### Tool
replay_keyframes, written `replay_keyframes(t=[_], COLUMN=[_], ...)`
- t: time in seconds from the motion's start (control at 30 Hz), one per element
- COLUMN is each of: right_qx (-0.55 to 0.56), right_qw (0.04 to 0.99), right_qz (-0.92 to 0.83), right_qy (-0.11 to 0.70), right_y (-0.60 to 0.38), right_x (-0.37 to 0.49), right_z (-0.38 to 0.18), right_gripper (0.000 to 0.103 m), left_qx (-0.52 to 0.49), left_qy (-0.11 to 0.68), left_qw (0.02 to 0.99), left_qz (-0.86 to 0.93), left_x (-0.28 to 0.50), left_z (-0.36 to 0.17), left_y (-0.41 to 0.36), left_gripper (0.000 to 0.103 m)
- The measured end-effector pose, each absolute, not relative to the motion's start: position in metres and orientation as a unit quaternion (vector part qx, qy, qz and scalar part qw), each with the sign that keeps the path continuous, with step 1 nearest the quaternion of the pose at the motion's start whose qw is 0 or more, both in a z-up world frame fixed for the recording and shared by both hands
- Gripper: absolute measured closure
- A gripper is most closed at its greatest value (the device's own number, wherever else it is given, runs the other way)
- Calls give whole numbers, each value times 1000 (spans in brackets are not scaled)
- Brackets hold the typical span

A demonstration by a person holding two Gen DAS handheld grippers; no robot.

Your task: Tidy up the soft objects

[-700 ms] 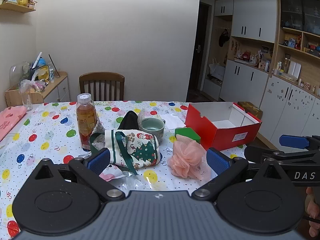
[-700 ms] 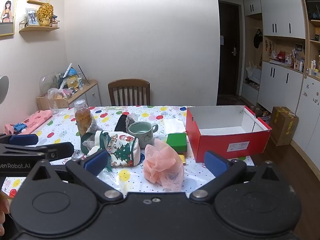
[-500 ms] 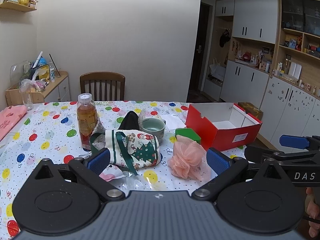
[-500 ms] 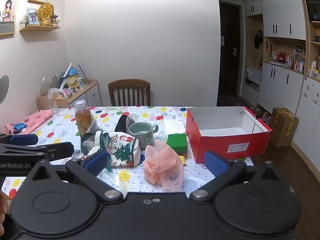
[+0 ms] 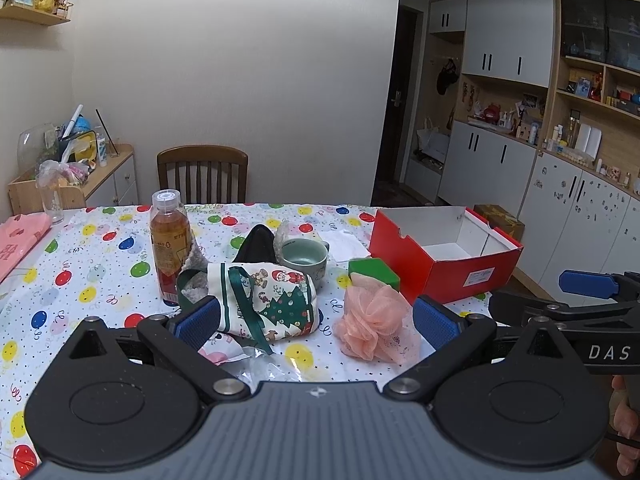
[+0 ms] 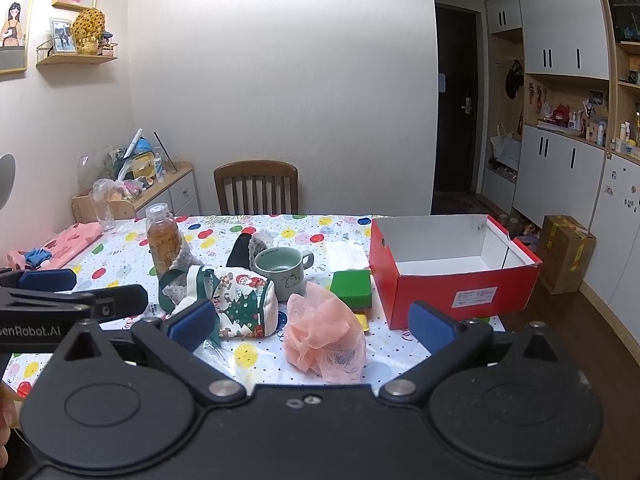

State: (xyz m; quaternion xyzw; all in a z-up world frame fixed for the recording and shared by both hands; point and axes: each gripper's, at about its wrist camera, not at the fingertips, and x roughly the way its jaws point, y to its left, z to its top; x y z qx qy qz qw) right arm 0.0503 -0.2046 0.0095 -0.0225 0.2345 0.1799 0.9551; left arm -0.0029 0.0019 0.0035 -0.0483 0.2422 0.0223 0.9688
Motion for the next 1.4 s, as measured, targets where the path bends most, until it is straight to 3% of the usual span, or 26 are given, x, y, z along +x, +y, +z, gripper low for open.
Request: replay_keyframes(t=[1.4], right_qx=[-26], right_qw=[953], right_qz=[178], right_qy=[242], right_y=[-197], right_x=[68], right_z=[11], right_gripper=[0], left_qx=[-57], left_qy=[246], left_qw=[967], left_qz=[18], left_x=[10], left_z=[0], left_y=[11], left_gripper=[0])
